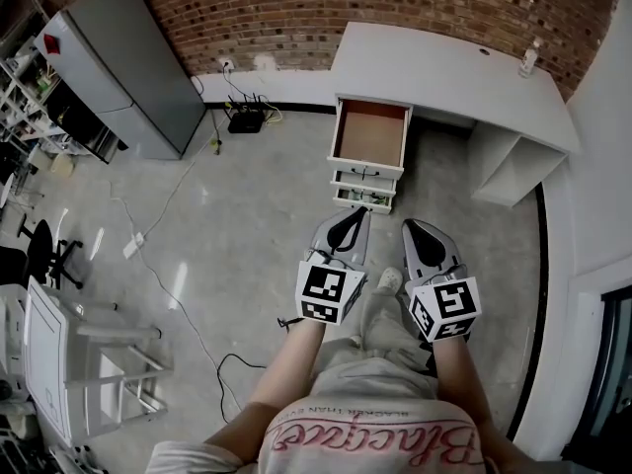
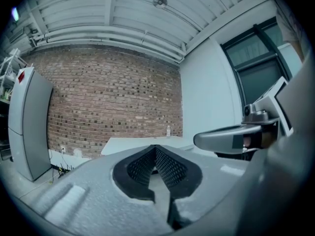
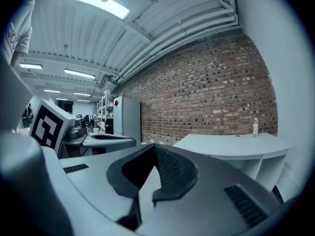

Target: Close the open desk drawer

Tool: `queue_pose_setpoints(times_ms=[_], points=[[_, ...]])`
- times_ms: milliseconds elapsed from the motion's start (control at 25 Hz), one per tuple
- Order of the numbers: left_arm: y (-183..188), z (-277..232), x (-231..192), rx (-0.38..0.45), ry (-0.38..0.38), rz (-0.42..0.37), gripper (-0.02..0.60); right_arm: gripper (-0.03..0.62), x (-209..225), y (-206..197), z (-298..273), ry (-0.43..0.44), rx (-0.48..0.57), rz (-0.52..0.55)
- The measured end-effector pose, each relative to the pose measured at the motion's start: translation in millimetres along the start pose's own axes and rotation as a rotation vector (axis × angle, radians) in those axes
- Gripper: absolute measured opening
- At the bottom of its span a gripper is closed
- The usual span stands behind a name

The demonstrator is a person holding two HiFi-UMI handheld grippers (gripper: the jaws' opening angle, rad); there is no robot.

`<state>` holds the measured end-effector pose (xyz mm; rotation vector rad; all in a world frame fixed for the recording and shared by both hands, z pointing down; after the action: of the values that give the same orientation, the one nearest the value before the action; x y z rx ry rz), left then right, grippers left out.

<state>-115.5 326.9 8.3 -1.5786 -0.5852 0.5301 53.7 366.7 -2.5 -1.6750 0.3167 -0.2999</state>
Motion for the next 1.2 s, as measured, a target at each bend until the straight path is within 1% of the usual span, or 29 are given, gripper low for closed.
queue_pose_setpoints(times_ms=[240,440,760,1040,1200], points=[[-1,-32,-19,-0.011,0.034,0.004,0.006,0.011,24,1,-36,0.026,-0.006,-0.003],[-8,-64,-28,-0.035,0.016,-0.003,0.006,0.011,48,-3,-69,0.031,-0.018,-0.029],[-11,-132,-54,-0.058,0.034,0.044,0.006,0.012,101,-5,-122,0.029,-0.069,-0.08],[1,-194,-73,-0.067,0.041,0.029,0.007,0.011,157,9,-173,0.076,-0.066,-0.079],[3,-227,-84,-0.068,0.058,0.031,0.006,0.011,185,12,-202,0.135,-0.067,-0.056]])
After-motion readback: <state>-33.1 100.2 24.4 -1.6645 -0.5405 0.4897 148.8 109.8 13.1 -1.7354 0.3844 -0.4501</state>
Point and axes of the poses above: the fingertips, and each gripper's own axes: z backward along the fingers, x to its right, y out of its top, the point moved 10 cm from there along z, backward along the fingers, and after that the axes turned 3 degrees about -y, right-handed, at the moved point
